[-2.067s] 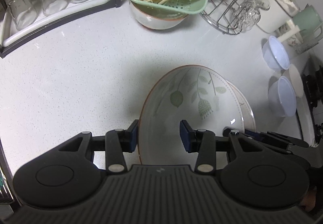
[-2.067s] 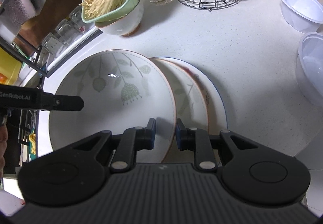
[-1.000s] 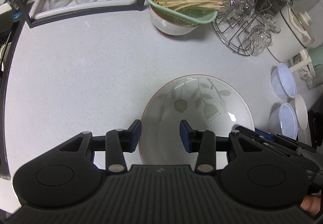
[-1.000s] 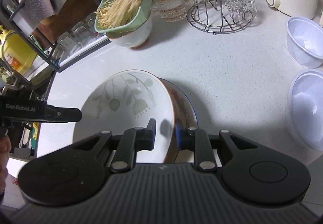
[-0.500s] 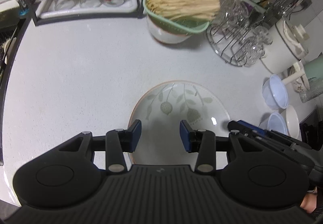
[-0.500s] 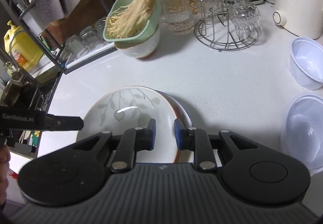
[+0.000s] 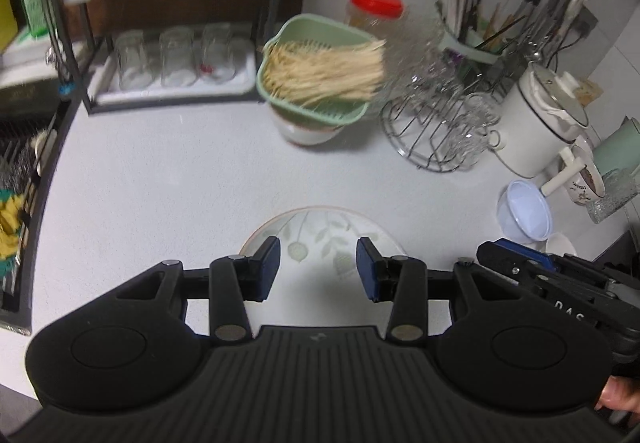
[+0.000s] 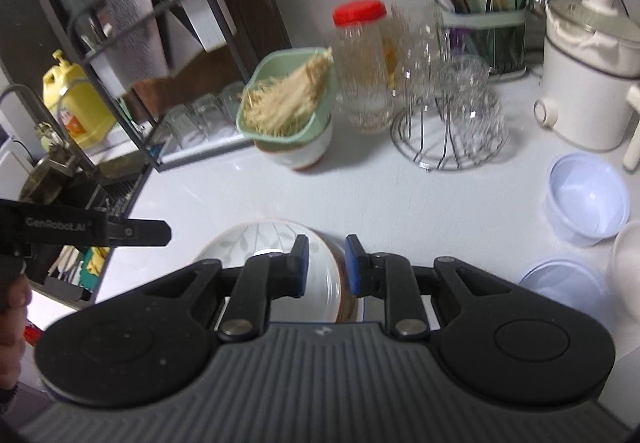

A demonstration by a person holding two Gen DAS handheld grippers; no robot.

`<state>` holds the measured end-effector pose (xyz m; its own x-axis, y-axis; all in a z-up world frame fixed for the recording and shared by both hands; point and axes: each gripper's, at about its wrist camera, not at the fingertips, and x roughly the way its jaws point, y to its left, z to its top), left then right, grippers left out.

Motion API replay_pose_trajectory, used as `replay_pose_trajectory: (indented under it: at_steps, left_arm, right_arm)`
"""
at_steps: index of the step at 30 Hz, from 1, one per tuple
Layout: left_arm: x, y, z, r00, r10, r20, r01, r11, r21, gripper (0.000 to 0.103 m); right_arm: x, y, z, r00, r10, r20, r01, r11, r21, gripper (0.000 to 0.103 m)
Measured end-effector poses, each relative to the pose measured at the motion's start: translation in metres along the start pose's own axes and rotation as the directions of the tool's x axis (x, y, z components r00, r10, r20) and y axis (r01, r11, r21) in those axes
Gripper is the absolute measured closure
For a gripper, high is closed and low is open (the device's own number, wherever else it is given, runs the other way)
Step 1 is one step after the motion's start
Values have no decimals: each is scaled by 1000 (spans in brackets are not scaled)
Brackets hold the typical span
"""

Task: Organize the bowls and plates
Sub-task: 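Lower the small leaf-patterned plate onto the stack and open both grippers, then move both grippers to the rim of the light blue plastic bowl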

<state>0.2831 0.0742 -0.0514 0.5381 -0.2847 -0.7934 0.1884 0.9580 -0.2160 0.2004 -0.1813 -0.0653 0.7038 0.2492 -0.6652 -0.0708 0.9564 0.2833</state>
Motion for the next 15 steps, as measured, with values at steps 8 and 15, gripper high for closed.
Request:
replay_pose_trajectory:
  at_steps: [8,15]
  left_arm:
    - [-24,-46,-13,998,-10,68,8,999,31,54]
    - [-45,-71,-44,993,-24,117,22,1000,15,53]
  right_arm:
    - [-46,-17,4,998,12,64,-11,1000,-19,80]
    - [-79,-30,-10,994,27,102,-22,999,-48,80]
